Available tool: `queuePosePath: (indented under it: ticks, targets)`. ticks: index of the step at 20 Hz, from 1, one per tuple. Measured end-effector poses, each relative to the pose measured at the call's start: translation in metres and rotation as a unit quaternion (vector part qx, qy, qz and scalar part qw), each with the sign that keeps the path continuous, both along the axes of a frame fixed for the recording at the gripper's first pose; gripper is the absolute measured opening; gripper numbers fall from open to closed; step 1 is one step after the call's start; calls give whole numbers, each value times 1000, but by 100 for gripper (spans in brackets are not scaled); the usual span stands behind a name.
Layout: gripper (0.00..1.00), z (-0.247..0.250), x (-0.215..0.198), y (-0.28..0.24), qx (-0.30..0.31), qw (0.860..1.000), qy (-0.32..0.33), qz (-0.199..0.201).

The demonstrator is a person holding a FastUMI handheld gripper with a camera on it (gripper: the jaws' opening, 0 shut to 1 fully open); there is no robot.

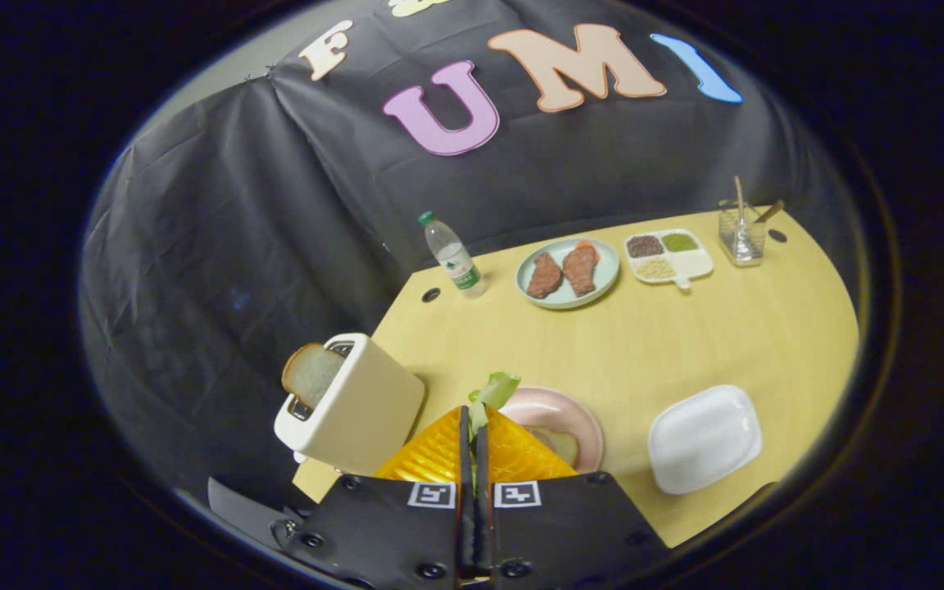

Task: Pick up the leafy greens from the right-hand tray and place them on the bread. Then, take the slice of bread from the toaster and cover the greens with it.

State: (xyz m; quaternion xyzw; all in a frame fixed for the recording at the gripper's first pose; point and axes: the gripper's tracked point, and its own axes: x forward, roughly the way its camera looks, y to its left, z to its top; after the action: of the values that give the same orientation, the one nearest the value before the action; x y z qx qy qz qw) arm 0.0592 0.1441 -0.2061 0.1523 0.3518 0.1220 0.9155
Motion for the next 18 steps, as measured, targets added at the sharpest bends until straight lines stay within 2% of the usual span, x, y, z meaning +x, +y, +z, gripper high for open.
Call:
queuePosePath:
  ticks: [7,9,14,16,18]
  targets:
    - [4,-82,5,8,-12,997,69,-33]
    - [4,-100,5,-8,-46,995,83,-43]
    - [4,-135,-3,-48,-147,983,108,-37]
    - [4,-143,-3,-53,-164,979,115,-33]
    - [8,-146,-3,-57,-177,977,118,-30]
